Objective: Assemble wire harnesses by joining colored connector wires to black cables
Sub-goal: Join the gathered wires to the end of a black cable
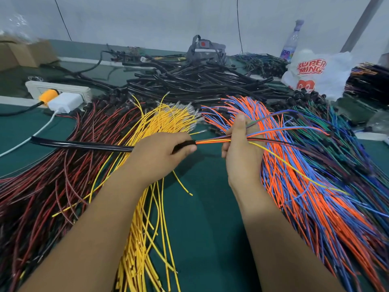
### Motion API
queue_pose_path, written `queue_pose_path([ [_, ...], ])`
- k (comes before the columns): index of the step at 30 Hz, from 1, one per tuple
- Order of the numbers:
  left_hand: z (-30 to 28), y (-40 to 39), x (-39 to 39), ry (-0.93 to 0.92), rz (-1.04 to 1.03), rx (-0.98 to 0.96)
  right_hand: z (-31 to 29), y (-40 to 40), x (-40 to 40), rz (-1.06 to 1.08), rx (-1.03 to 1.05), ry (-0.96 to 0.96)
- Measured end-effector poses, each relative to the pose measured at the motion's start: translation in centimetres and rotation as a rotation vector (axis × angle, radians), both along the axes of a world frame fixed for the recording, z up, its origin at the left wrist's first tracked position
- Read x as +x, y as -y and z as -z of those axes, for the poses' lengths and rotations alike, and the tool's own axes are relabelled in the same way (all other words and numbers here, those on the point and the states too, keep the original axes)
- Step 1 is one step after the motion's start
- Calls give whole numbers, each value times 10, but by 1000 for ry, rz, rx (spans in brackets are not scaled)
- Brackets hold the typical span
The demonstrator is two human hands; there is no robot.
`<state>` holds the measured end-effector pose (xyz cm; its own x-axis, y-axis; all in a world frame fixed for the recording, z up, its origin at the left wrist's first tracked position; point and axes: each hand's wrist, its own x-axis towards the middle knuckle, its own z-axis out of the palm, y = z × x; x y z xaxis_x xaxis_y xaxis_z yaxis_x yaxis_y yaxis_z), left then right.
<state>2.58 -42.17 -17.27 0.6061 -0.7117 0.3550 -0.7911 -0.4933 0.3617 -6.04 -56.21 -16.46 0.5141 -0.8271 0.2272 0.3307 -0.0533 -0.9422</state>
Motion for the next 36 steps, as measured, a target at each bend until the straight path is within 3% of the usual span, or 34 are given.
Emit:
queue_pose_path([
  [5,1,10,-11,57,49,-47,9,-11,4,-123,-87,-81],
  [17,-1,16,-15,-294,69,-260,3,1,5,-402,399,108],
  [20,-1,10,-10,-225,19,-184,1,11,1,-389,522,161],
  [22,0,5,-8,-99,-37,-96,1,13,1,-279,444,117],
  [25,-1,1,-5,1,-72,-15,7,13,5,1,91,-55],
  [30,2,2,-5,66,-62,77,12,8,5,159,-250,-116],
  [36,0,9,-15,44,-19,9,12,5,6,-25,-20,-87],
])
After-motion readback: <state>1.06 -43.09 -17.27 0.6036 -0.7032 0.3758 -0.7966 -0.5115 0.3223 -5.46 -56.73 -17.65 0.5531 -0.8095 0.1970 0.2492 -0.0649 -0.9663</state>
